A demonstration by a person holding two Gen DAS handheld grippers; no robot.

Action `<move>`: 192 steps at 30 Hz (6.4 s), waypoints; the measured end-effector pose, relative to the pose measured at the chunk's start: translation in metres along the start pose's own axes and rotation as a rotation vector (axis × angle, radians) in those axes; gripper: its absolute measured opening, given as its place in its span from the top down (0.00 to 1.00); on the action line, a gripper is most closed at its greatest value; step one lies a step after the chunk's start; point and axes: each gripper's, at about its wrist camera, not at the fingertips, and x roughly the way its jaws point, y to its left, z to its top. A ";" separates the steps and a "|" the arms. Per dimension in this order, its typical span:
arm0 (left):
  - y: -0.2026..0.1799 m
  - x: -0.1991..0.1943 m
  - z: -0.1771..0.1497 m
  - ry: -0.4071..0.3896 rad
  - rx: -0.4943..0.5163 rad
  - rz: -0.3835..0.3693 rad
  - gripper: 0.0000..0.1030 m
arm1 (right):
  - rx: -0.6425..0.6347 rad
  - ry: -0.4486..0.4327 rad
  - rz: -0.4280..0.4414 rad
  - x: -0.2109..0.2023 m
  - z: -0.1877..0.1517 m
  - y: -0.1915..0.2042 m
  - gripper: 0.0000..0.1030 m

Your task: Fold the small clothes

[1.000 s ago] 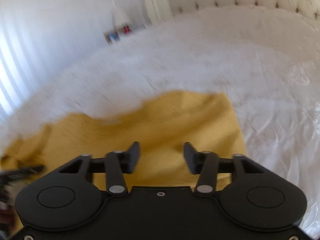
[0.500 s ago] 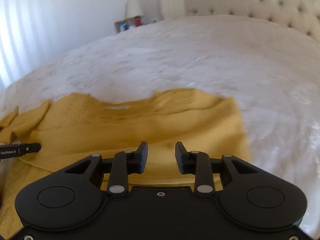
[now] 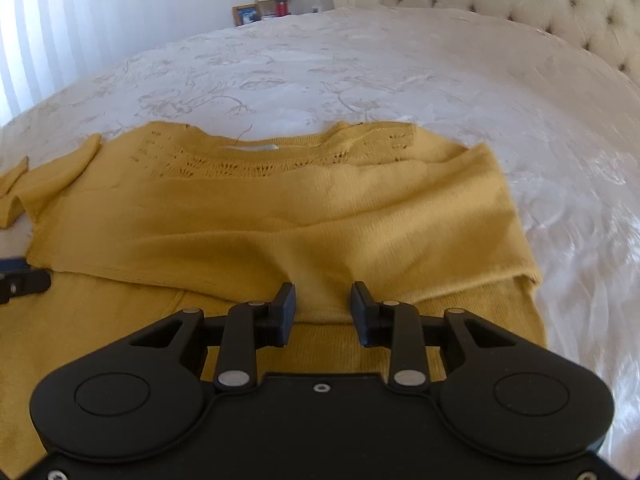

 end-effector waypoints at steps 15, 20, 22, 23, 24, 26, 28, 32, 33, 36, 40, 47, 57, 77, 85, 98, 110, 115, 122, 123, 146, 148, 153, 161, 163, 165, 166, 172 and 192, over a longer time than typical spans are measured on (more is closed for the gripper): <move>0.075 -0.055 0.029 -0.161 0.024 0.170 0.33 | 0.081 -0.079 0.094 -0.030 -0.047 0.054 0.15; 0.109 -0.044 0.058 -0.163 0.094 0.264 0.33 | 0.024 -0.100 0.098 -0.023 -0.060 0.059 0.04; 0.121 -0.036 0.066 -0.145 0.103 0.296 0.33 | 0.004 -0.086 0.102 -0.021 -0.058 0.062 0.00; 0.127 -0.031 0.068 -0.135 0.108 0.312 0.33 | -0.003 -0.080 0.099 -0.021 -0.058 0.063 0.00; 0.134 -0.027 0.069 -0.126 0.114 0.328 0.33 | -0.004 -0.080 0.099 -0.021 -0.060 0.064 0.00; 0.143 -0.018 0.070 -0.100 0.128 0.354 0.33 | 0.001 -0.083 0.104 -0.021 -0.061 0.063 0.00; 0.152 -0.012 0.066 -0.074 0.139 0.371 0.33 | 0.007 -0.087 0.110 -0.021 -0.061 0.061 0.00; 0.167 -0.002 0.056 -0.037 0.131 0.410 0.33 | 0.005 -0.089 0.108 -0.021 -0.063 0.062 0.00; 0.171 -0.002 0.054 -0.032 0.121 0.419 0.33 | 0.005 -0.089 0.108 -0.021 -0.063 0.062 0.00; 0.181 0.004 0.053 -0.024 0.084 0.451 0.33 | 0.008 -0.089 0.110 -0.021 -0.063 0.062 0.00; 0.194 0.000 0.062 -0.049 -0.015 0.435 0.73 | 0.009 -0.091 0.111 -0.021 -0.063 0.062 0.00; 0.194 -0.030 0.084 -0.171 -0.189 0.330 0.90 | 0.017 -0.095 0.119 -0.021 -0.064 0.060 0.00; 0.099 -0.070 0.128 -0.319 -0.117 0.043 0.91 | 0.029 -0.100 0.130 -0.022 -0.064 0.058 0.00; 0.150 -0.059 0.057 -0.203 -0.080 0.376 0.46 | -0.032 -0.048 0.141 -0.041 -0.030 0.074 0.23; 0.173 -0.045 0.052 -0.122 -0.145 0.430 0.45 | -0.042 -0.162 0.267 -0.066 0.024 0.113 0.22; 0.206 -0.024 0.035 -0.113 -0.236 0.432 0.45 | 0.026 -0.122 0.320 -0.070 0.003 0.097 0.22; 0.180 -0.060 0.086 -0.269 -0.317 0.175 0.96 | 0.130 -0.124 0.337 -0.063 -0.004 0.061 0.22; 0.097 -0.076 0.131 -0.339 -0.204 -0.009 0.96 | 0.188 -0.130 0.331 -0.065 -0.005 0.036 0.22; -0.033 -0.046 0.150 -0.310 -0.019 -0.212 0.95 | 0.272 -0.144 0.299 -0.076 -0.011 -0.003 0.22; -0.047 -0.037 0.146 -0.297 -0.002 -0.234 0.94 | 0.282 -0.143 0.293 -0.077 -0.012 -0.007 0.22; 0.008 0.005 0.038 -0.111 0.122 0.030 0.44 | 0.242 -0.074 0.327 -0.008 0.036 -0.019 0.44; 0.014 0.011 0.030 -0.103 0.106 0.026 0.43 | 0.258 -0.054 0.359 0.005 0.045 -0.014 0.43; 0.021 0.014 0.027 -0.107 0.074 0.004 0.42 | 0.303 0.033 0.415 0.040 0.059 -0.002 0.43; 0.022 0.016 0.022 -0.101 0.079 0.014 0.40 | 0.406 0.044 0.422 0.068 0.066 0.006 0.61; 0.021 0.016 0.021 -0.100 0.081 0.016 0.40 | 0.368 -0.017 0.410 0.056 0.073 0.009 0.90; 0.022 0.016 0.021 -0.100 0.077 0.012 0.40 | 0.319 -0.122 0.374 0.029 0.080 0.008 0.90; 0.022 0.017 0.021 -0.100 0.074 0.011 0.40 | 0.297 -0.173 0.347 0.013 0.082 0.006 0.90; 0.022 0.018 0.021 -0.099 0.072 0.016 0.39 | 0.245 -0.283 0.127 -0.039 0.062 -0.033 0.88; 0.021 0.017 0.020 -0.099 0.067 0.015 0.39 | 0.401 -0.150 0.119 -0.030 0.018 -0.089 0.48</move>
